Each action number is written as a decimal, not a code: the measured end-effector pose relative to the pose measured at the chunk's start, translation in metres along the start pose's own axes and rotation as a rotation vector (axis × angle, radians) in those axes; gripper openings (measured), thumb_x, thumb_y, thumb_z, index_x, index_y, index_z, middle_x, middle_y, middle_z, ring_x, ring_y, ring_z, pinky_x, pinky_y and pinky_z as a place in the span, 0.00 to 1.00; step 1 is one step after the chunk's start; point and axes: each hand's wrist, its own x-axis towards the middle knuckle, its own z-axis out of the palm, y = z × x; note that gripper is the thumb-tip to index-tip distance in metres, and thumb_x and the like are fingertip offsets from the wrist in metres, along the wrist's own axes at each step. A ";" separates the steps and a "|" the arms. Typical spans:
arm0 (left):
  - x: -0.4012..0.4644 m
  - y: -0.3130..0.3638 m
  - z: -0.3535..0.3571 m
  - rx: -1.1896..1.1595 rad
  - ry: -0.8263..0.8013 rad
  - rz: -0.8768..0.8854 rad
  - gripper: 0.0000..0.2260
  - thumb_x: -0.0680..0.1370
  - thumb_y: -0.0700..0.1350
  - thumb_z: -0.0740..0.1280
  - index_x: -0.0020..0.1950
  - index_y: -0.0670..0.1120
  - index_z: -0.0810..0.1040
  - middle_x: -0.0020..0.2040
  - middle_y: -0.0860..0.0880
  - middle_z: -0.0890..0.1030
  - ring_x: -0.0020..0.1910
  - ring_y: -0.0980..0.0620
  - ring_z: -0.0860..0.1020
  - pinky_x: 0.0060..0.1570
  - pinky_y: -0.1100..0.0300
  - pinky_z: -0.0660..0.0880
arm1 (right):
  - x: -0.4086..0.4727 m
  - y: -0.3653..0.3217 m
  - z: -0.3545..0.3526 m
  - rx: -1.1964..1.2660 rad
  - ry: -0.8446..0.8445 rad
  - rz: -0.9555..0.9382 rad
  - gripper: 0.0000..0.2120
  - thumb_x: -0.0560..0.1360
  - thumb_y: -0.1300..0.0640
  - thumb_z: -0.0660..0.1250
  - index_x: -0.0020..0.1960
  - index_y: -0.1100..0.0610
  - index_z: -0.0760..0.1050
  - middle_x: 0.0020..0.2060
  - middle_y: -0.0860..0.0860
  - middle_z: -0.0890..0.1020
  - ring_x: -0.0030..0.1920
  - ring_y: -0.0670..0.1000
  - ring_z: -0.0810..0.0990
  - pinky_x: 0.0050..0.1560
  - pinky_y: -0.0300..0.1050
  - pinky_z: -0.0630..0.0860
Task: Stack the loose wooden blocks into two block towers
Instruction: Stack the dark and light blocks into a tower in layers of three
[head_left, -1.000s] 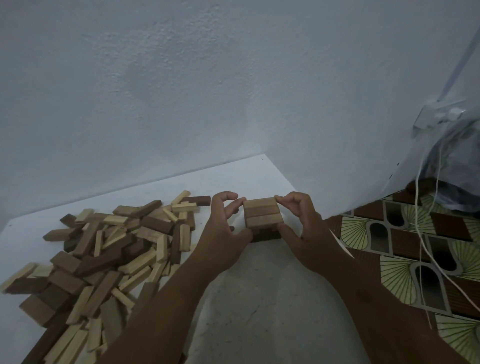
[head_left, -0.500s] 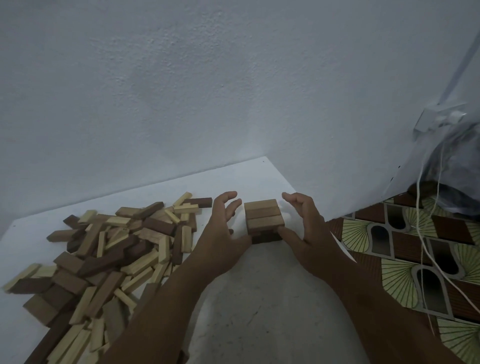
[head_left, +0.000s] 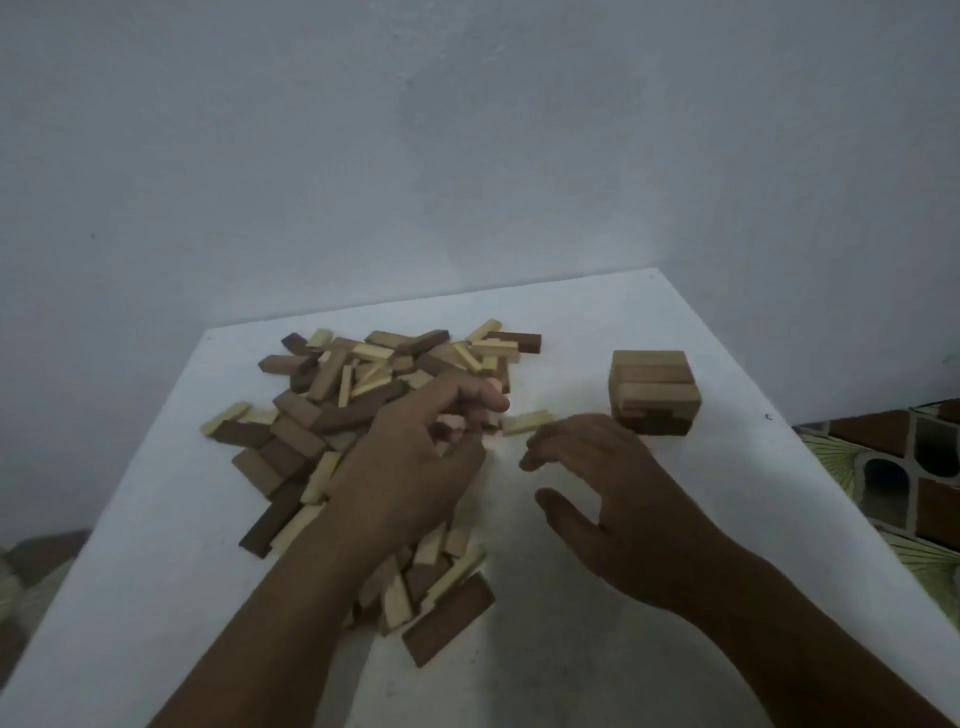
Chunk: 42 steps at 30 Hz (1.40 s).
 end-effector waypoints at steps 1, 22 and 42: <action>-0.008 -0.006 -0.006 0.022 0.016 0.004 0.18 0.74 0.32 0.66 0.50 0.55 0.81 0.49 0.58 0.82 0.51 0.59 0.79 0.51 0.56 0.78 | -0.002 -0.006 0.007 0.008 -0.077 -0.040 0.12 0.75 0.48 0.63 0.58 0.45 0.76 0.58 0.40 0.77 0.57 0.31 0.63 0.58 0.25 0.58; -0.093 -0.075 -0.036 0.448 -0.004 0.210 0.11 0.72 0.60 0.71 0.52 0.59 0.82 0.57 0.60 0.77 0.61 0.52 0.73 0.50 0.46 0.71 | -0.023 -0.009 0.030 -0.114 -0.050 -0.039 0.09 0.72 0.47 0.63 0.51 0.44 0.77 0.50 0.41 0.77 0.51 0.43 0.72 0.51 0.47 0.73; -0.076 -0.075 -0.049 0.455 0.158 -0.030 0.12 0.72 0.59 0.59 0.47 0.58 0.80 0.52 0.60 0.78 0.57 0.53 0.74 0.54 0.42 0.73 | 0.001 -0.057 0.058 -0.320 -0.186 -0.101 0.17 0.73 0.45 0.57 0.59 0.42 0.76 0.53 0.45 0.76 0.56 0.51 0.71 0.53 0.49 0.67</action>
